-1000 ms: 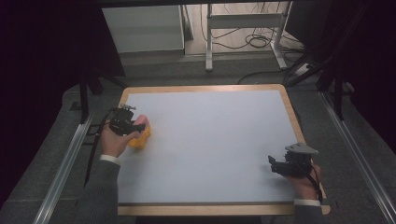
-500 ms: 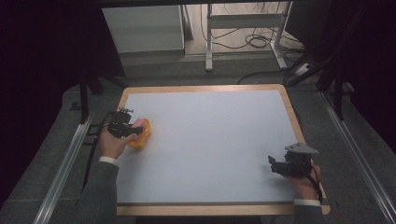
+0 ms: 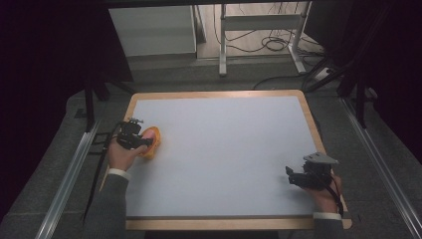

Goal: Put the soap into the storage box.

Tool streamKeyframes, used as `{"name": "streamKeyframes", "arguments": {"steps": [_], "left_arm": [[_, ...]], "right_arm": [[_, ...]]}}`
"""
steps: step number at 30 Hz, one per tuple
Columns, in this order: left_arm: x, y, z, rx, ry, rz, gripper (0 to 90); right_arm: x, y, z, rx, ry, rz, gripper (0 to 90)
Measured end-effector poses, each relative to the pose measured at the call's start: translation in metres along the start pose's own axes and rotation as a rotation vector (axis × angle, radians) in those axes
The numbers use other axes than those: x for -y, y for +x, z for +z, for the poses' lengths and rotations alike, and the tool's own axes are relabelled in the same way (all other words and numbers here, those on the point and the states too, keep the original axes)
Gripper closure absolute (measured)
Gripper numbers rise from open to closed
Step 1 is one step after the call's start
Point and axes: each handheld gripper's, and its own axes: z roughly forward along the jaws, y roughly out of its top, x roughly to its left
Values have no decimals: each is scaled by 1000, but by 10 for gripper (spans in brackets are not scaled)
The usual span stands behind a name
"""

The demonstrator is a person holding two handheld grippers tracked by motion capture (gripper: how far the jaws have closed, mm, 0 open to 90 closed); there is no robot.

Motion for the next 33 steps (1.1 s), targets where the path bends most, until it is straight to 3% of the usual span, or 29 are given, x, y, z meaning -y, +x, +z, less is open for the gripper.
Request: {"name": "streamKeyframes", "arguments": {"steps": [1,3,6,8,15,21,27,33], "left_arm": [[-1,-1,-5,-9,-39,-10,477],[-3,-2,-12,-7,-60,-7,378],[-4,-3,-19,2,-84,-3,332],[-2,-6,-30,22,-142,-3,301],[8,-17,-42,79,-189,40,294],[16,-30,-49,97,-189,79,306],[33,-47,-57,147,-216,128,299],[48,-53,-57,180,-206,146,292]], "right_arm": [[0,0,0,0,0,0,93],[0,0,0,1,0,0,93],[0,0,0,2,0,0,93],[-1,1,-1,-1,-4,-2,93],[-1,0,-1,7,-4,-1,93],[-1,-1,-3,12,-9,0,93],[-3,3,-3,11,-10,-11,93],[-3,5,-1,10,-3,-23,93]]}}
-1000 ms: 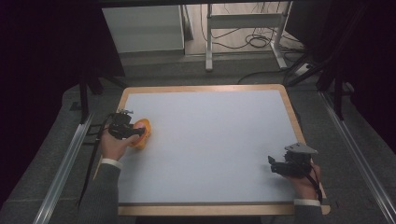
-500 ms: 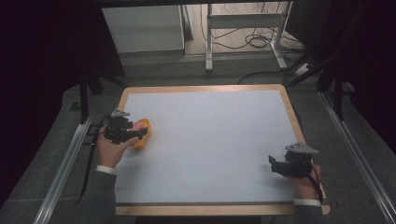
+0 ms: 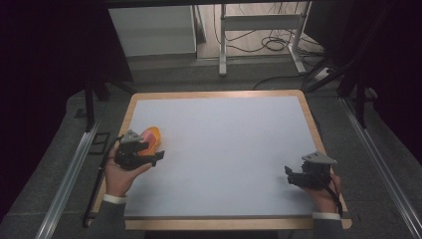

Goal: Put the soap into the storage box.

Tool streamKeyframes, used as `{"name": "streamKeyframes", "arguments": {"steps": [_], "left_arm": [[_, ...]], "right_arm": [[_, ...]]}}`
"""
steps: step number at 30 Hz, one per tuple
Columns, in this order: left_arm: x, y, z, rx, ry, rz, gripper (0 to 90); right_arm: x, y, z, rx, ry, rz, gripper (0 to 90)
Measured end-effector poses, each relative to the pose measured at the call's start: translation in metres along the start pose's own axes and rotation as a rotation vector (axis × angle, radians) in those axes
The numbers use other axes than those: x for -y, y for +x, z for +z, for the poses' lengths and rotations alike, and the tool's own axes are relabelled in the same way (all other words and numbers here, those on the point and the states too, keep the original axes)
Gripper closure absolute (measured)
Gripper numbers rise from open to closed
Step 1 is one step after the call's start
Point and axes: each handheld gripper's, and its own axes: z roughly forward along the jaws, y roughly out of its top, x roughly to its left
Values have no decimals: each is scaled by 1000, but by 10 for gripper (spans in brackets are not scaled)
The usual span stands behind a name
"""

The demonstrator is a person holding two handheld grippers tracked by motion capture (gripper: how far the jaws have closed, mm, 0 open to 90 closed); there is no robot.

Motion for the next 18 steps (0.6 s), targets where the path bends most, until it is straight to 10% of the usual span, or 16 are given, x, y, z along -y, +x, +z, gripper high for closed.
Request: {"name": "streamKeyframes", "arguments": {"steps": [18], "left_arm": [[51,-5,5,19,-12,-34,293]], "right_arm": [[-1,2,0,3,-6,-10,93]]}}
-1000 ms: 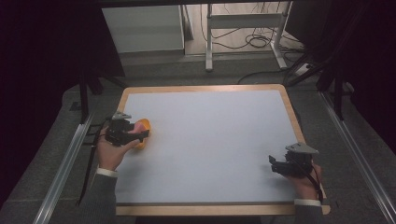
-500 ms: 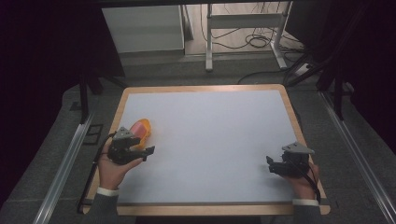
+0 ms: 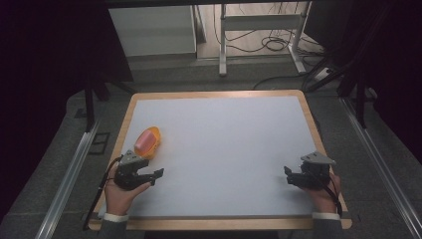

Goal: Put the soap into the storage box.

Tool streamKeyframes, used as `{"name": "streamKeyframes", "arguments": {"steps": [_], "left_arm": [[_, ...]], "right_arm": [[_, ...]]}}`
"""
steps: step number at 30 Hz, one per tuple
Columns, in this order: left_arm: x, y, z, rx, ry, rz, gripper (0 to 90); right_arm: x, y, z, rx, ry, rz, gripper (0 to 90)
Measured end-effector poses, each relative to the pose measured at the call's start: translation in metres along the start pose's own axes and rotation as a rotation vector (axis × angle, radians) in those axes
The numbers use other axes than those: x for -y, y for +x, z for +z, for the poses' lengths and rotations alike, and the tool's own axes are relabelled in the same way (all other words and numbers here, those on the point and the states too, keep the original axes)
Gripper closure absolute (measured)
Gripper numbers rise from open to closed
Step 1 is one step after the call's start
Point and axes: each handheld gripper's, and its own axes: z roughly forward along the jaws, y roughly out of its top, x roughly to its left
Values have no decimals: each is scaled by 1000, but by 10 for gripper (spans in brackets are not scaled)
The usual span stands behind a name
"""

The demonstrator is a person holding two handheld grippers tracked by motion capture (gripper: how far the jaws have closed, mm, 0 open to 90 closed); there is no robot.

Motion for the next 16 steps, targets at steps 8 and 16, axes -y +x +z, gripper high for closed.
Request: {"name": "streamKeyframes", "arguments": {"steps": [8,16], "left_arm": [[1,3,0,3,-6,-11,288],[1,2,4,6,13,-7,277]], "right_arm": [[-3,3,-3,-7,-16,-10,93],[-6,10,-4,-58,-38,-14,93]]}}
